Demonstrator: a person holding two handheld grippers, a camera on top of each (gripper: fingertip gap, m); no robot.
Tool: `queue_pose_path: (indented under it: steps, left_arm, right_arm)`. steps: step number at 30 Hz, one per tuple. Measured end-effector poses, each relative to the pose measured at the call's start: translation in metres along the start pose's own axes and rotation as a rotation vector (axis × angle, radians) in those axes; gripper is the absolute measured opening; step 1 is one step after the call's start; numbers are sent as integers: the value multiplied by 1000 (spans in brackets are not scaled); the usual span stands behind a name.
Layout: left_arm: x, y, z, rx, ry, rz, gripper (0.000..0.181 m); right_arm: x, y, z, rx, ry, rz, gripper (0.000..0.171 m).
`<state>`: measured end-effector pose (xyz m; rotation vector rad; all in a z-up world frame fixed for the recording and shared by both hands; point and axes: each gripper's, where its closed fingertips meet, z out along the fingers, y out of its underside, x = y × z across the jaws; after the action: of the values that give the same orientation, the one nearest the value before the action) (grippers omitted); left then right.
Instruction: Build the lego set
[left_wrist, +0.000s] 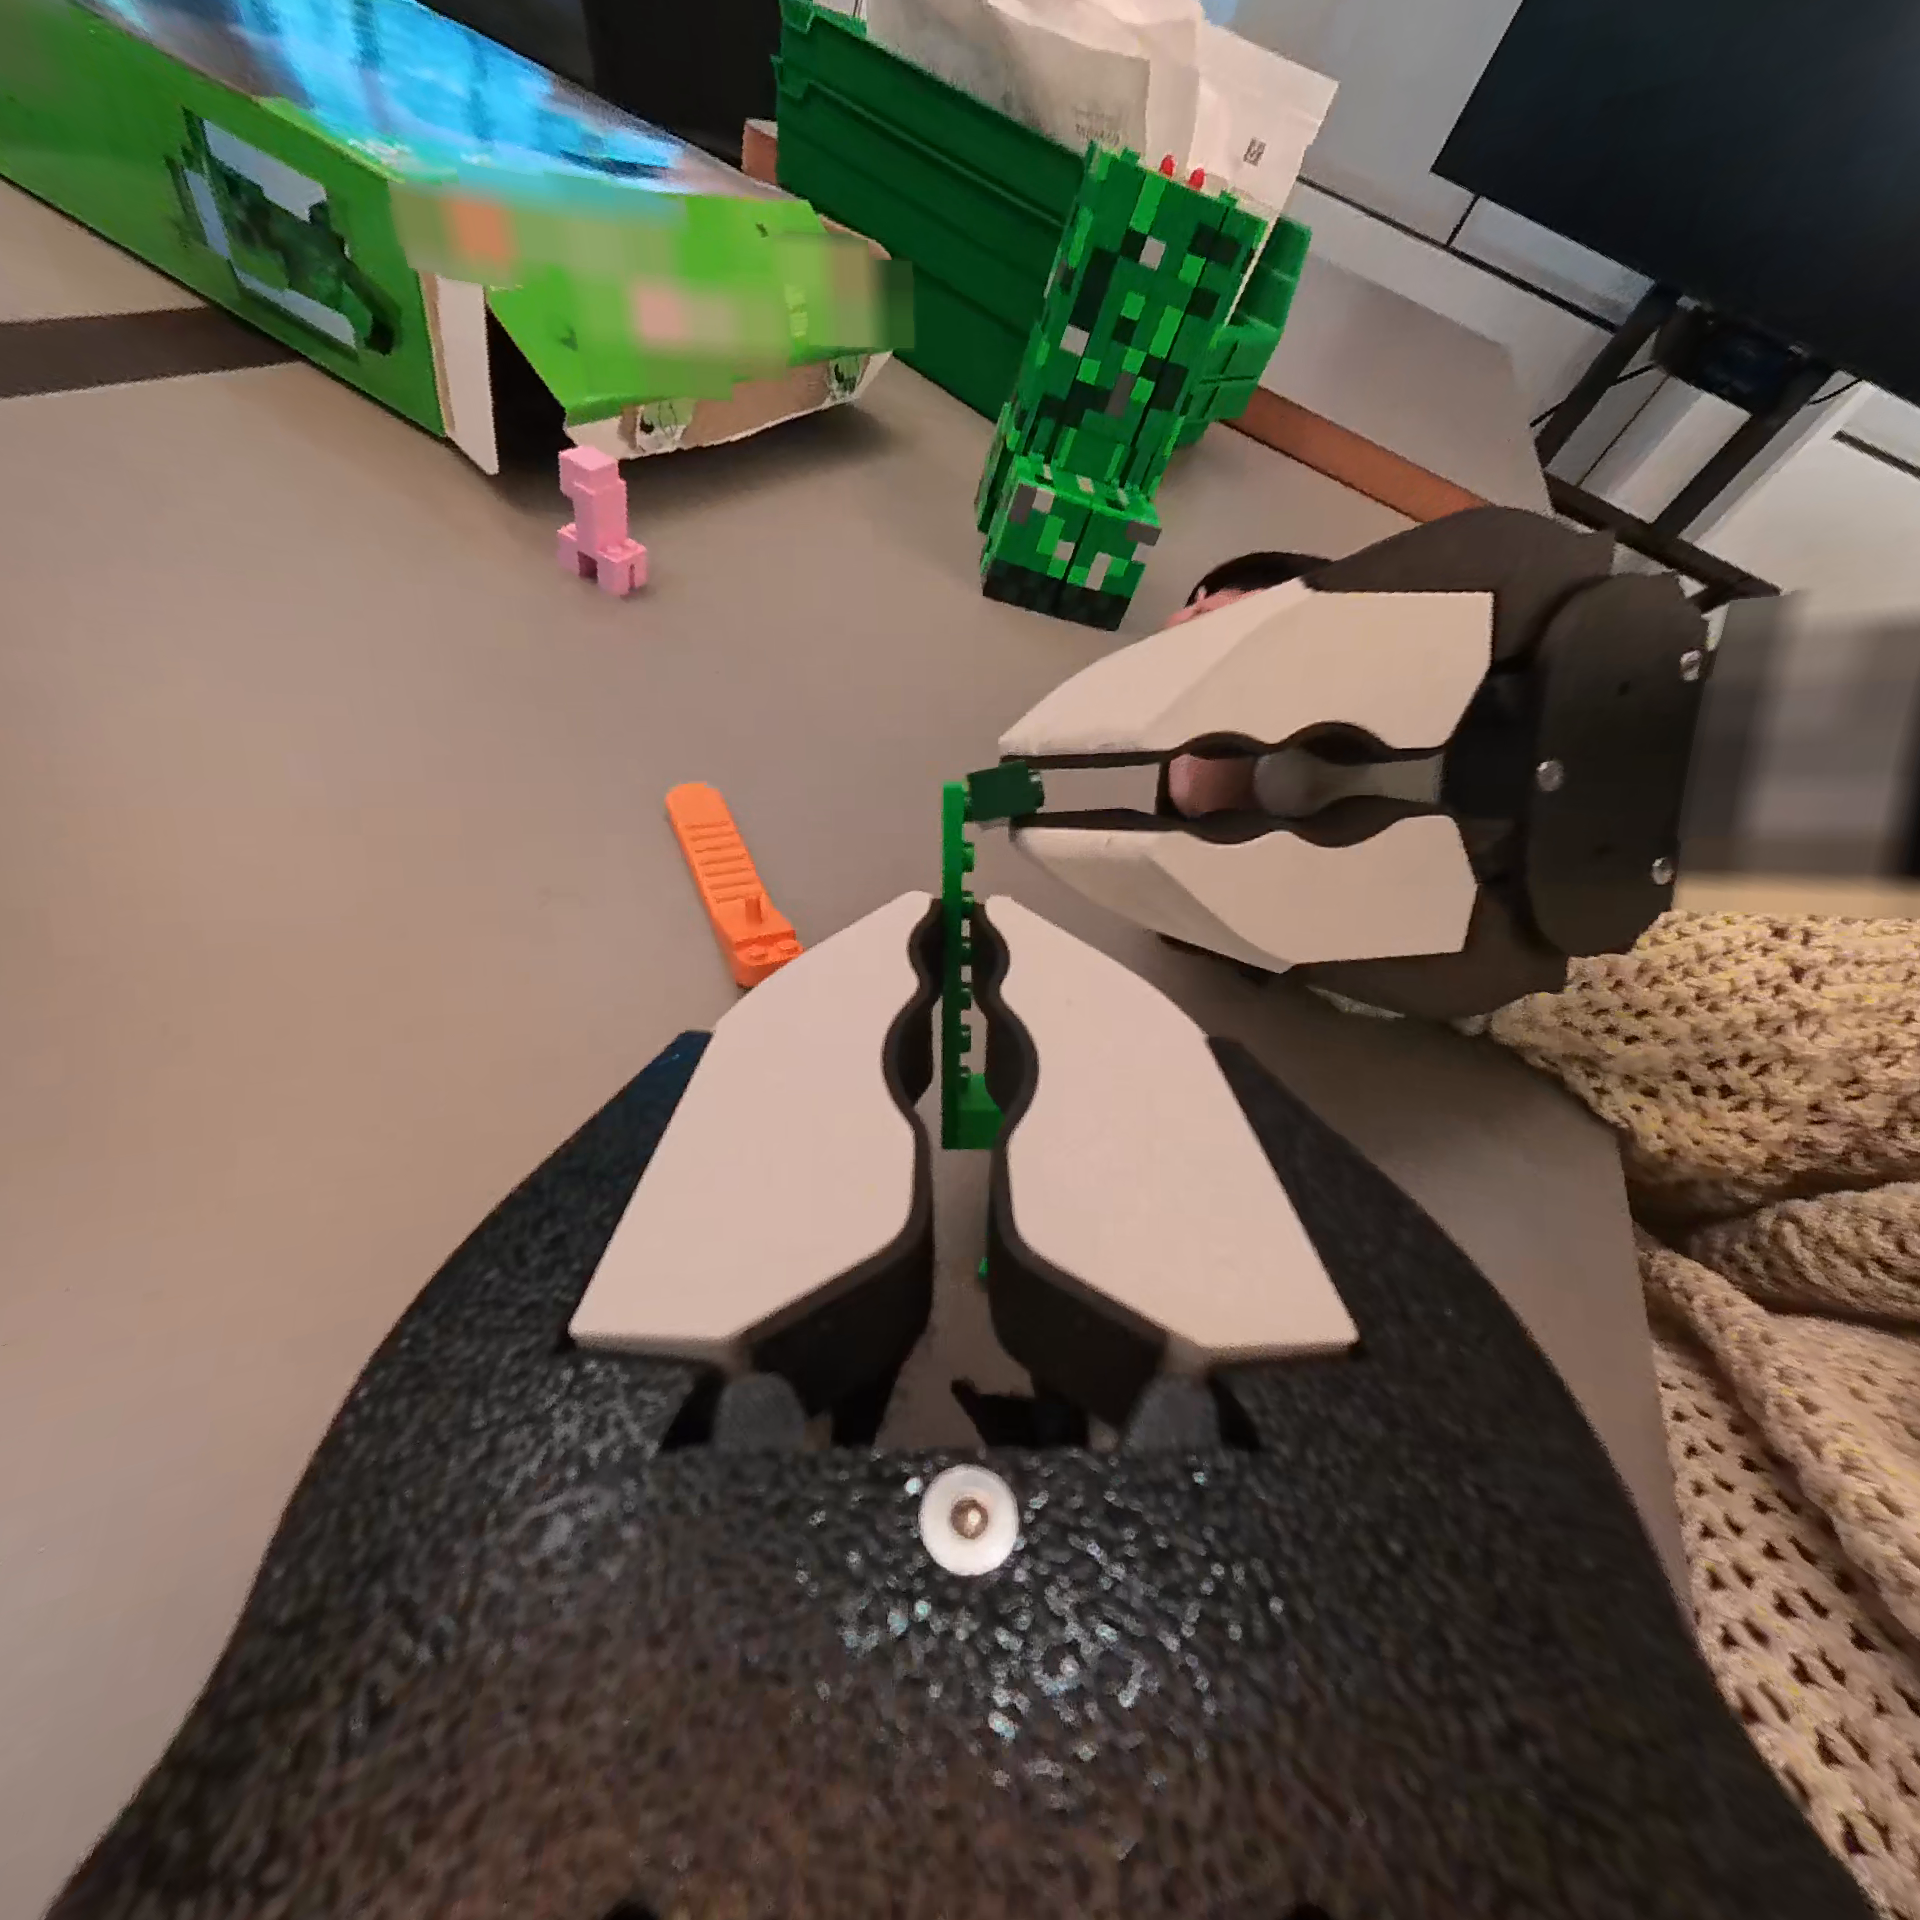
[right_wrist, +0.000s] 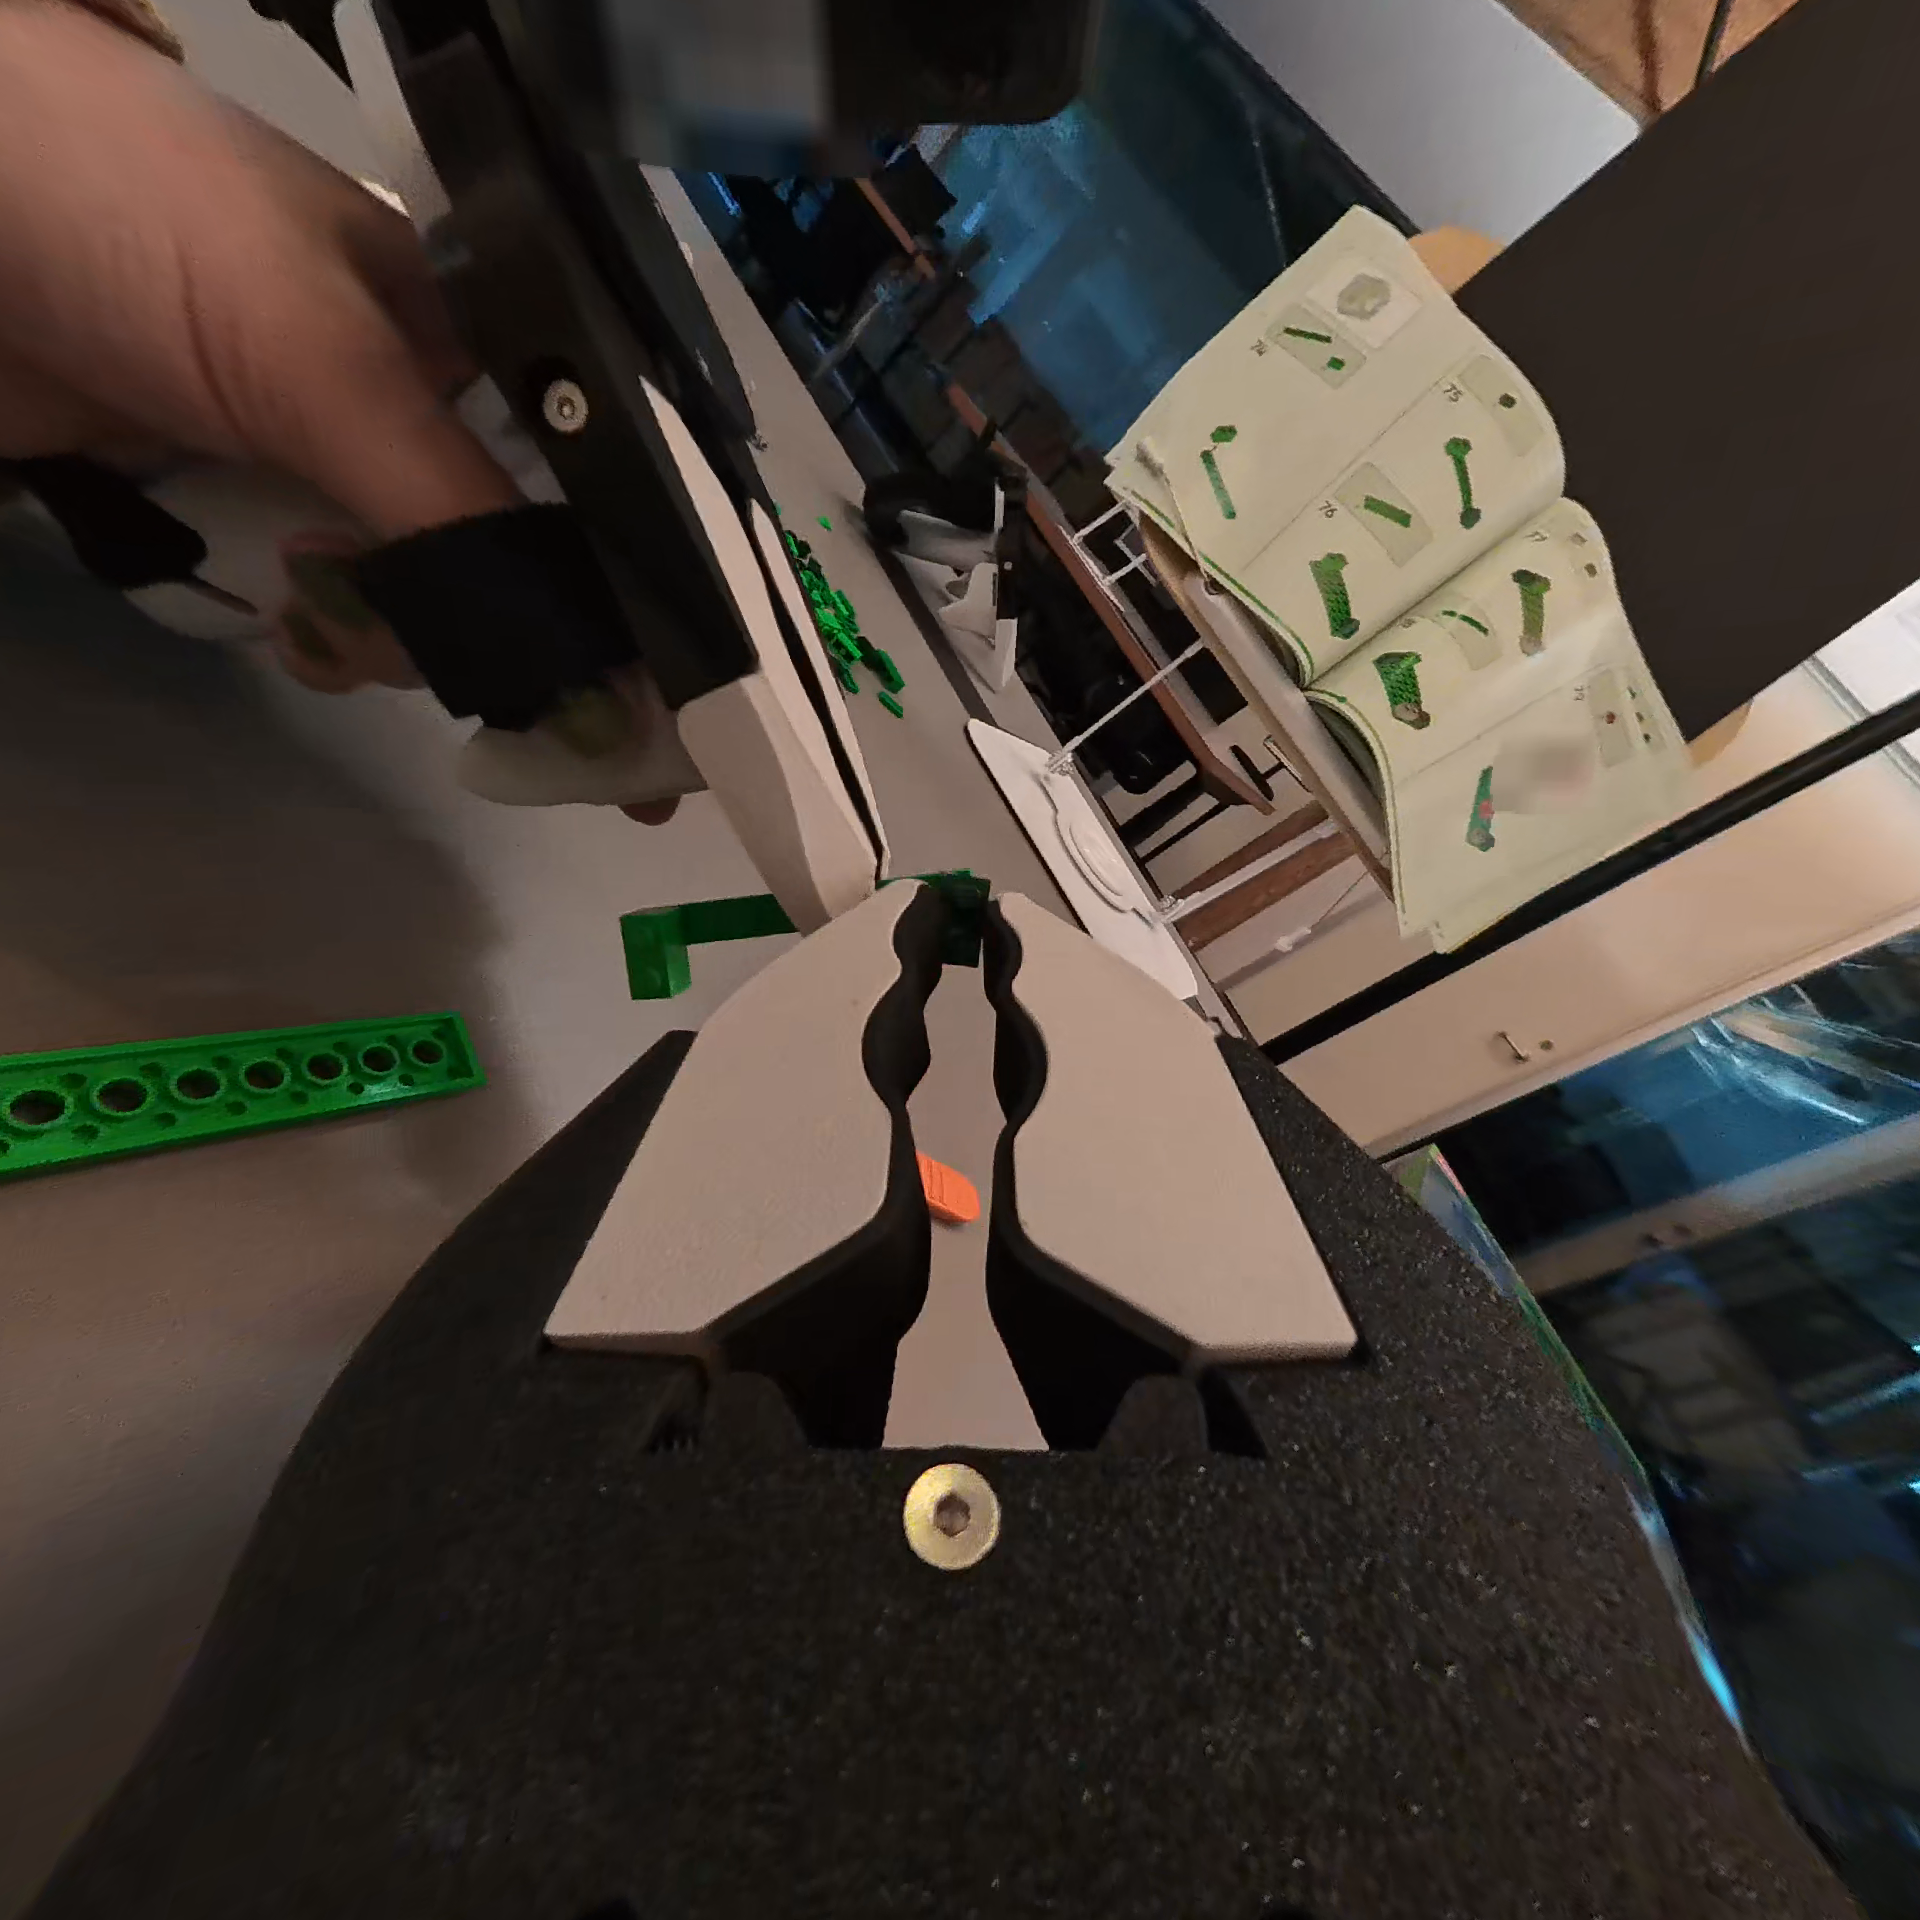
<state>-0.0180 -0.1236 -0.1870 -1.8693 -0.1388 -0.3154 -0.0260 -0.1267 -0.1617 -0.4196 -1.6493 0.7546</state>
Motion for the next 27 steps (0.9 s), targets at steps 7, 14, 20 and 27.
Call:
queue_pose_path:
  steps: [7,14,20,27]
  left_arm:
    - [-2,1,0,-12,-41,146,4]
    - [1,2,0,-41,-63,238,4]
    - [6,2,1,-29,-18,200,5]
    - [9,2,1,-36,-27,287,6]
  right_arm:
    - [-1,0,0,6,-13,-26,7]
    - [-2,-1,-3,20,8,-178,7]
    - [0,-3,-2,3,60,-286,7]
    - [0,-5,-5,42,26,-260,7]
